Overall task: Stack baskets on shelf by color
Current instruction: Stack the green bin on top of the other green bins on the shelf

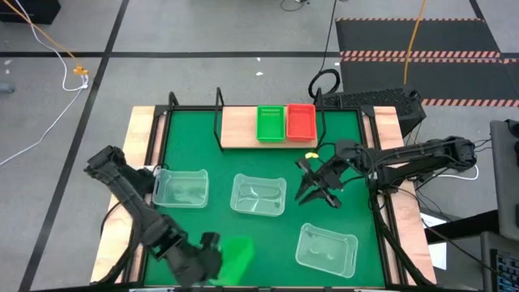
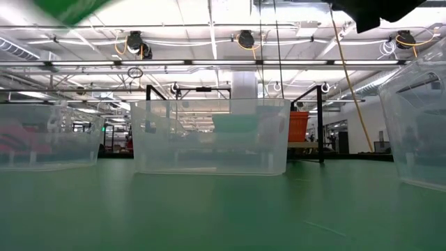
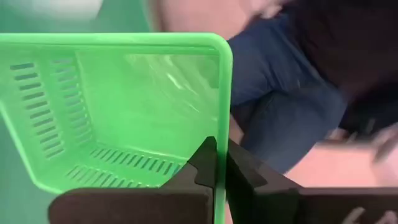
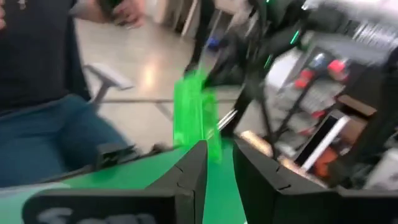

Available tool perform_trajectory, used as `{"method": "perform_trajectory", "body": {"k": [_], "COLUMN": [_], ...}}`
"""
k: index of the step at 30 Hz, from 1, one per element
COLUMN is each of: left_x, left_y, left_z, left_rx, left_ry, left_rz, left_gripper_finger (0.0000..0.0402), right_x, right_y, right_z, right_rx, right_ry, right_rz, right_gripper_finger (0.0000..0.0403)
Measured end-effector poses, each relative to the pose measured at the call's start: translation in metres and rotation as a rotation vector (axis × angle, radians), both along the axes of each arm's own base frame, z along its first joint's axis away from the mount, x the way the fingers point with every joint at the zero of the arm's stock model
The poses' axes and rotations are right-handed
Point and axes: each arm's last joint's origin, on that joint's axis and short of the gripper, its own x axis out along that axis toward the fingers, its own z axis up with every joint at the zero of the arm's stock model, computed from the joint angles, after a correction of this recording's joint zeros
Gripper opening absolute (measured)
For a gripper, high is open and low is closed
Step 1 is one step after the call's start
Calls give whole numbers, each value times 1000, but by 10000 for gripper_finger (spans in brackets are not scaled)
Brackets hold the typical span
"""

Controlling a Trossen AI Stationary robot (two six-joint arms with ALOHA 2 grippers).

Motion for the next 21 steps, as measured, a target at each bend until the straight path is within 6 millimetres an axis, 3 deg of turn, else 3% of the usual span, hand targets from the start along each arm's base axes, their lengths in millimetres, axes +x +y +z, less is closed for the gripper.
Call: {"method": "perform_trajectory", "body": {"k": [6,11,16,21], "left_x": [-15,-16,-6,2], "left_y": [-14,-10,-1,5], "left_z": [23,20,16,17], "left_rx": [312,500,554,528], "left_ry": [-336,-404,-420,-424], "left_rz": [-413,-516,-556,-603], "left_gripper_finger": [7,19,8,16], "right_x": [0,0,5,19], "right_y": [-6,-2,7,17], "right_z": [7,12,8,3], "right_rx": [51,100,90,59], "right_ry": [-31,-42,-56,-84], "right_rz": [-14,4,32,78], "right_gripper_finger": [77,136,213,234]}}
